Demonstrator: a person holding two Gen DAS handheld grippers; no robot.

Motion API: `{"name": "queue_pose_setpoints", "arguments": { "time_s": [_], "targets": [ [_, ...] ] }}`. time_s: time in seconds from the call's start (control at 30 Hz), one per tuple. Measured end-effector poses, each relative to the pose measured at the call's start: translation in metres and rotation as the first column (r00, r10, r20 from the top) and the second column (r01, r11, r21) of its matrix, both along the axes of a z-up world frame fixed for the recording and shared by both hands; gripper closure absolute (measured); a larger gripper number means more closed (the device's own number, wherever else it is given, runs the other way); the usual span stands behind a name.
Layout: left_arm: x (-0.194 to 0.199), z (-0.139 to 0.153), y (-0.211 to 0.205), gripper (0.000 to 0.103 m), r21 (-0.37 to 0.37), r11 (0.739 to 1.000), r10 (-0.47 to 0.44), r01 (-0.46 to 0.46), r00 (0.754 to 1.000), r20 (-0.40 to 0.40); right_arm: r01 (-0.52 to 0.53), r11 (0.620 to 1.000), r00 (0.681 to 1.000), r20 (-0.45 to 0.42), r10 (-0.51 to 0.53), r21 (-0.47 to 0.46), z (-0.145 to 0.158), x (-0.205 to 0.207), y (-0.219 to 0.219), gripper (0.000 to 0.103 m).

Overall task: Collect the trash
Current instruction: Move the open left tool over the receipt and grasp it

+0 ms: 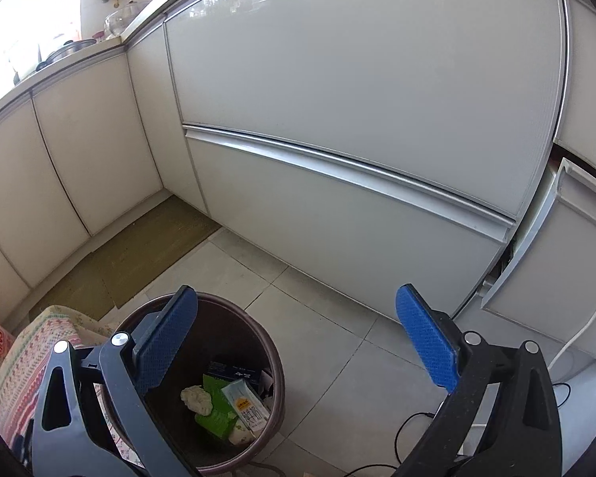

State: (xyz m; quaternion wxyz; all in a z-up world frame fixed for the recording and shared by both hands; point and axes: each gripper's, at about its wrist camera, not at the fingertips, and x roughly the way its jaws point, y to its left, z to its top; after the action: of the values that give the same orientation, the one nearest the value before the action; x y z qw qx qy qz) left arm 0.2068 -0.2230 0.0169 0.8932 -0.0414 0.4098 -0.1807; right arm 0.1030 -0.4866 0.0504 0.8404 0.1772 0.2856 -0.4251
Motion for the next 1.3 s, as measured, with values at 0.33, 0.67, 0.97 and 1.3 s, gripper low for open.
{"name": "queue_pose_setpoints", "arguments": {
  "time_s": [0.33,0.67,0.97,1.3],
  "targets": [
    [-0.013,-0.009,0.131,0.013,0.07,0.985,0.158,-0.155,0.987,-0.04,-0.162,0.986,0.987,-0.03,0.161,-0.05,0.009,0.02,0.069,0.007],
    [-0.027,-0.032,0.215,0.013,0.252,0.966,0.117,-0.062,0.971,-0.21,-0.382,0.914,0.923,-0.109,0.37,-0.134,0.01,0.046,0.148,0.007],
    [-0.02,-0.076,0.261,0.013,0.162,0.975,0.205,-0.154,0.903,-0.378,-0.479,0.863,0.875,-0.169,0.455,-0.158,0.002,0.059,0.184,0.007],
    [0.002,-0.11,0.264,0.013,0.211,0.959,0.262,-0.188,0.874,-0.409,-0.511,0.845,0.852,-0.219,0.475,-0.157,-0.007,0.066,0.193,0.007]
  ]
}}
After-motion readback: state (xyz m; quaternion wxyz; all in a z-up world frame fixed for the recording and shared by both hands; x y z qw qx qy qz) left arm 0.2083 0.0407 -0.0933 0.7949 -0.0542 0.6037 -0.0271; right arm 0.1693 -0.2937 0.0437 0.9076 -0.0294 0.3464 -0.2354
